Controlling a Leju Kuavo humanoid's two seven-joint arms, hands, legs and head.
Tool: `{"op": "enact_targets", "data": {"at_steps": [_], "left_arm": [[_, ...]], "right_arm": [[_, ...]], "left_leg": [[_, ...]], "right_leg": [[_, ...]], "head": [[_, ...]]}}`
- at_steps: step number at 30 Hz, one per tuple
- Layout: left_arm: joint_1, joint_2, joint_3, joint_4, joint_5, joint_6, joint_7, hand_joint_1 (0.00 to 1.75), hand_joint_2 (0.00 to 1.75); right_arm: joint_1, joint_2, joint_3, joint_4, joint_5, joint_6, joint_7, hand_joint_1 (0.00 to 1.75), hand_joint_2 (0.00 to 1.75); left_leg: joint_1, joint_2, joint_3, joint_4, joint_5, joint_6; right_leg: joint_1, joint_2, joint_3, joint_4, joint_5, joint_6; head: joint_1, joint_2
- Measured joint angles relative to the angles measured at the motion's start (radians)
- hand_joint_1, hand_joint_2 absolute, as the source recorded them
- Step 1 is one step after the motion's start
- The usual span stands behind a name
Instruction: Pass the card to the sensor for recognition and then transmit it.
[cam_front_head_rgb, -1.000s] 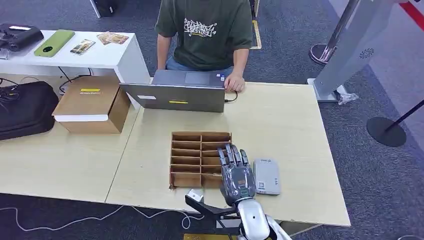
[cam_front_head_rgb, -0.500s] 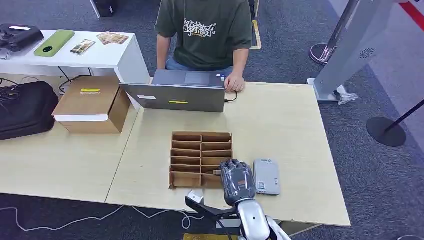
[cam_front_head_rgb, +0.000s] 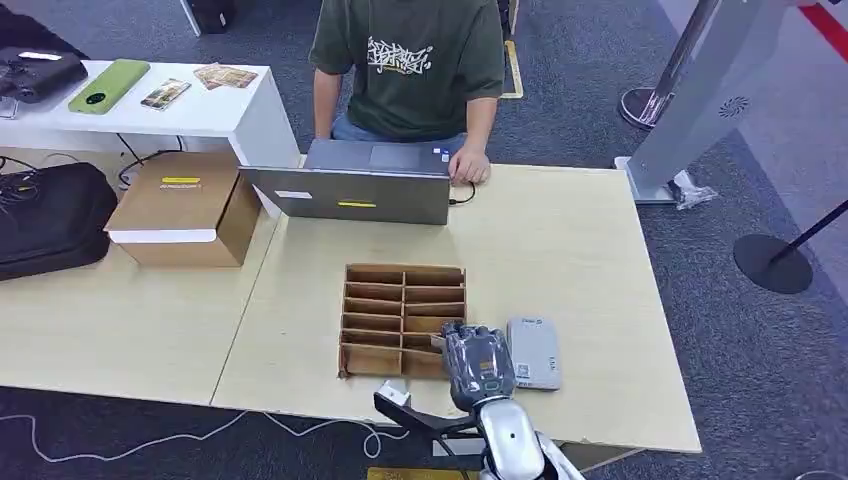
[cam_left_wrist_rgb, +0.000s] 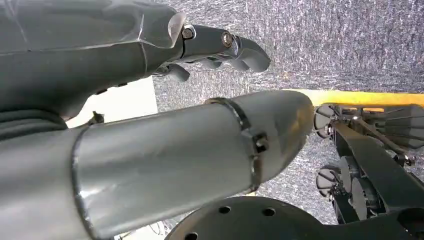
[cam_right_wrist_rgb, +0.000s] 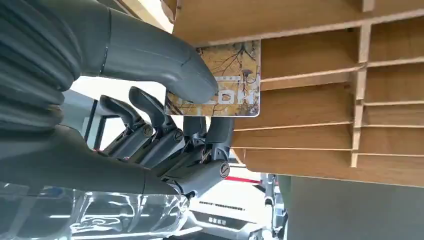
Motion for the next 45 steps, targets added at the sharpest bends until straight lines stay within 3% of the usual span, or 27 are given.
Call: {"op": "enact_targets", "data": {"at_steps": [5, 7, 9, 11, 15, 18, 22, 27, 38, 45], "left_arm": [[0.000, 0.000, 0.000, 0.000, 0.000, 0.002, -0.002, 0.00, 0.00], [0.000, -0.003, 0.000, 0.000, 0.000, 0.003, -0.003, 0.00, 0.00], [0.002, -0.004, 0.000, 0.000, 0.000, 0.004, -0.003, 0.00, 0.00], [0.002, -0.007, 0.001, 0.000, 0.000, 0.005, -0.003, 0.00, 0.00], [0.003, -0.010, 0.000, 0.000, 0.000, 0.010, -0.003, 0.00, 0.00], [0.002, -0.012, 0.000, 0.000, 0.000, 0.011, -0.003, 0.00, 0.00], [0.002, -0.013, 0.000, 0.000, 0.000, 0.011, -0.003, 0.00, 0.00], [0.002, -0.015, 0.000, 0.000, 0.000, 0.019, -0.003, 0.00, 0.00], [0.002, -0.021, 0.000, 0.000, -0.005, 0.022, -0.003, 0.00, 0.00], [0.003, -0.023, -0.006, 0.000, -0.019, 0.022, -0.018, 0.00, 0.00]], "right_arm": [[0.012, 0.010, -0.036, -0.035, 0.000, -0.116, 0.003, 1.75, 1.75], [0.035, 0.020, -0.071, -0.086, -0.002, -0.192, -0.024, 1.75, 1.75], [0.067, 0.047, -0.127, -0.152, -0.043, -0.288, -0.090, 1.75, 1.75], [0.094, 0.084, -0.215, -0.236, -0.184, -0.408, -0.184, 1.75, 1.75], [0.155, 0.136, -0.371, -0.359, -0.367, -0.499, -0.294, 1.75, 1.75], [0.187, 0.163, -0.441, -0.412, -0.495, -0.523, -0.352, 1.75, 1.75], [0.225, 0.206, -0.559, -0.472, -0.919, -0.503, -0.480, 1.75, 1.75], [0.263, 0.252, -0.718, -0.514, -1.094, -0.513, -0.586, 1.75, 1.75], [0.287, 0.267, -0.818, -0.536, -1.132, -0.547, -0.607, 1.75, 1.75], [0.289, 0.270, -0.864, -0.543, -1.047, -0.557, -0.670, 1.75, 1.75]], "left_leg": [[0.000, 0.000, 0.000, 0.000, 0.000, 0.000], [0.000, 0.000, 0.000, 0.000, 0.000, 0.000], [0.000, 0.000, 0.000, 0.000, 0.000, 0.000], [0.000, 0.000, 0.000, 0.000, 0.000, 0.000], [0.000, 0.000, 0.000, 0.000, -0.001, 0.000], [-0.001, 0.001, 0.000, 0.000, -0.001, 0.000], [0.000, 0.000, 0.000, 0.000, -0.001, 0.000], [0.000, 0.001, 0.000, 0.000, -0.001, 0.001], [0.000, 0.001, 0.001, 0.000, -0.001, 0.001], [0.000, 0.001, 0.000, 0.000, -0.001, 0.001]], "right_leg": [[0.000, 0.000, 0.000, 0.000, 0.000, 0.000], [0.000, 0.000, 0.000, 0.000, 0.000, 0.000], [0.000, 0.000, 0.000, 0.000, 0.000, 0.000], [0.000, -0.001, 0.000, 0.000, 0.000, 0.000], [0.000, 0.000, 0.000, 0.000, 0.000, 0.000], [0.000, 0.000, 0.000, -0.001, 0.000, 0.000], [0.000, 0.000, 0.000, -0.001, 0.000, 0.000], [0.000, 0.000, 0.000, -0.001, 0.000, 0.000], [0.000, 0.000, 0.000, -0.001, 0.000, 0.000], [0.000, 0.000, 0.001, -0.001, 0.000, 0.000]], "head": [[0.000, 0.000], [0.000, 0.000], [0.000, 0.000], [0.000, 0.000], [0.000, 0.000], [0.000, 0.000], [0.000, 0.000], [0.000, 0.000], [0.000, 0.000], [0.000, 0.000]]}}
